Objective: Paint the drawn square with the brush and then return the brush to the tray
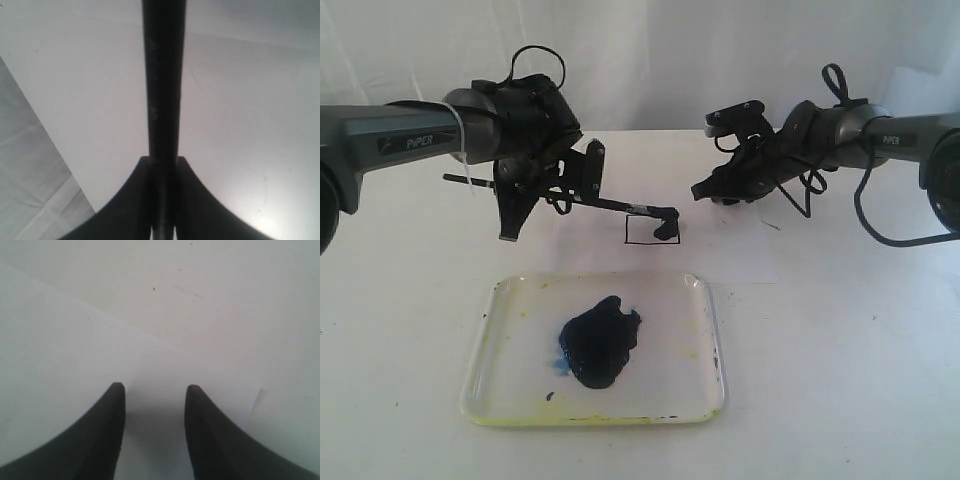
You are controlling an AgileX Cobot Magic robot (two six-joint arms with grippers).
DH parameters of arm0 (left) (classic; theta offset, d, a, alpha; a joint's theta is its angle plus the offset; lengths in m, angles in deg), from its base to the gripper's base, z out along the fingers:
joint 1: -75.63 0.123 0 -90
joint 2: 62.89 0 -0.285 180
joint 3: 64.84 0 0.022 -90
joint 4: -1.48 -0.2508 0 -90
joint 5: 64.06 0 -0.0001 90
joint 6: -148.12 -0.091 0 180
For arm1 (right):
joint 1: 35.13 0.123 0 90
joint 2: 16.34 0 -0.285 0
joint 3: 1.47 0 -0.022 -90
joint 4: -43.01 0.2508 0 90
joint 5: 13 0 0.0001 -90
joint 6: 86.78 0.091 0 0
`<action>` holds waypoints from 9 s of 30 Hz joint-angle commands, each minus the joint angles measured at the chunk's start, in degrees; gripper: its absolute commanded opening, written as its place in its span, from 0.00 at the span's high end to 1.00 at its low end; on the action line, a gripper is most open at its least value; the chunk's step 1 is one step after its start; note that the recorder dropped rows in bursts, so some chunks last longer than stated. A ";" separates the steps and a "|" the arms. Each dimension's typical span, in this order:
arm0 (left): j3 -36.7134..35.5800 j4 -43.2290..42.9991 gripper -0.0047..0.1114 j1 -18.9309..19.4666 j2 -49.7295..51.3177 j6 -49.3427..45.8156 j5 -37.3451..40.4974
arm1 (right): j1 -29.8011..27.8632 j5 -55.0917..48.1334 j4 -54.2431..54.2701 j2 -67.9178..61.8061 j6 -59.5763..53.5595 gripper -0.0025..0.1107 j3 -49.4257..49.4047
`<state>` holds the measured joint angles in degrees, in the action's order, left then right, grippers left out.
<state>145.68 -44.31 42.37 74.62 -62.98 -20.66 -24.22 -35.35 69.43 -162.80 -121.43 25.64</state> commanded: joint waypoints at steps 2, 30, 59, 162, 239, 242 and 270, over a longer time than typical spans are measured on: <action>0.32 0.05 0.96 -0.05 -0.26 0.72 -0.86 | 0.02 -0.90 -0.79 -0.65 0.06 0.64 -0.15; 0.32 3.06 0.96 2.47 0.00 -0.53 -3.90 | 0.02 -0.68 -0.79 -0.65 0.06 0.64 -0.15; 7.70 5.10 0.96 0.24 3.97 -3.44 2.24 | 0.02 -0.57 -0.90 -0.65 0.06 0.64 -0.15; 7.70 -7.40 0.96 1.16 4.34 11.41 11.43 | -0.08 -0.46 -1.25 -0.70 0.01 0.64 -0.15; 5.97 -1.80 0.96 -3.46 4.65 4.31 15.05 | -0.08 -0.34 -2.03 -0.70 0.90 0.64 -0.15; 5.97 -1.80 0.96 -3.46 4.65 4.31 15.29 | -0.08 -0.34 -2.03 -0.70 0.90 0.64 -0.15; 5.97 -6.33 0.96 -3.46 4.65 4.27 19.58 | -0.08 -0.34 -2.03 -0.70 0.90 0.64 -0.15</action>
<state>151.81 -50.07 38.85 79.50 -59.25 -2.64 -24.22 -35.03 68.40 -162.80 -120.78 25.64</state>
